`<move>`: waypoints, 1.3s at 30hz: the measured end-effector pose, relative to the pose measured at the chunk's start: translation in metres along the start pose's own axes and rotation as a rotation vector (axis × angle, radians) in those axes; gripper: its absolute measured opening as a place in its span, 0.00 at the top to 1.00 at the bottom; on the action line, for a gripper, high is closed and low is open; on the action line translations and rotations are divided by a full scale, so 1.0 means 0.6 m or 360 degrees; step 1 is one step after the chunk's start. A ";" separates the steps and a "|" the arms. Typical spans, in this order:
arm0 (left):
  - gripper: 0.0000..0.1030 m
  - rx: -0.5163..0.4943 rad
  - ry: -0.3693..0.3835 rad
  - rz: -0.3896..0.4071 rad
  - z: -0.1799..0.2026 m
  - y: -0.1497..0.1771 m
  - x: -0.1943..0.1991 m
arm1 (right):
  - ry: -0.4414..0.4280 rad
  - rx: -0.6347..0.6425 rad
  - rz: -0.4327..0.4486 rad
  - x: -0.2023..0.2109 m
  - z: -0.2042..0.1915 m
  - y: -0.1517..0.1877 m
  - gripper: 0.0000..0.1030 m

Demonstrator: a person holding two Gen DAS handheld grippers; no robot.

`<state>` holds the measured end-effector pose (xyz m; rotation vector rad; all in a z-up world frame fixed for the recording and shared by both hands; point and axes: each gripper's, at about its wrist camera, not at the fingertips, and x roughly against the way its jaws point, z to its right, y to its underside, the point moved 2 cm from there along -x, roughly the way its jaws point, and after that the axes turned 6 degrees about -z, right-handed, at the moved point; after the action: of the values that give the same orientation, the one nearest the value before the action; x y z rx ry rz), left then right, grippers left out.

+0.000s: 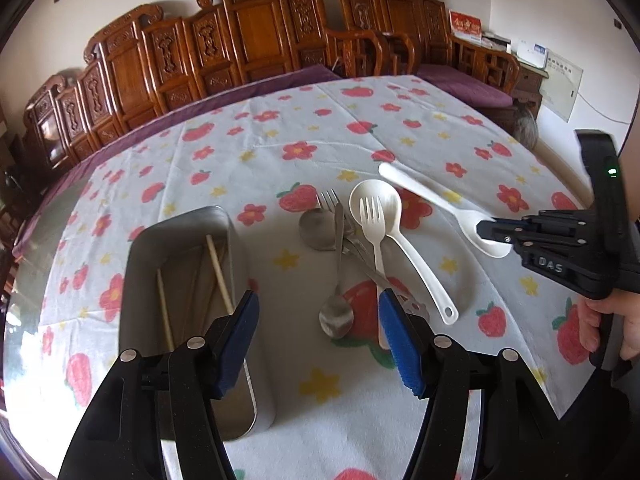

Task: Organize utensils
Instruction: 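Grasp a metal spoon from the pile with the left gripper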

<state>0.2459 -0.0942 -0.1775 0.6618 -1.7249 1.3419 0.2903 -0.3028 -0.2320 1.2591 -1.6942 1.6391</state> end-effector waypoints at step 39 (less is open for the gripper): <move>0.97 0.0021 0.0081 -0.0330 0.018 -0.058 -0.159 | -0.0027 -0.0033 0.0052 0.001 0.007 -0.020 0.93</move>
<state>0.3197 -0.1224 -0.2416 0.7848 -1.5622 1.2158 0.3010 -0.3057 -0.2260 1.2454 -1.7464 1.6301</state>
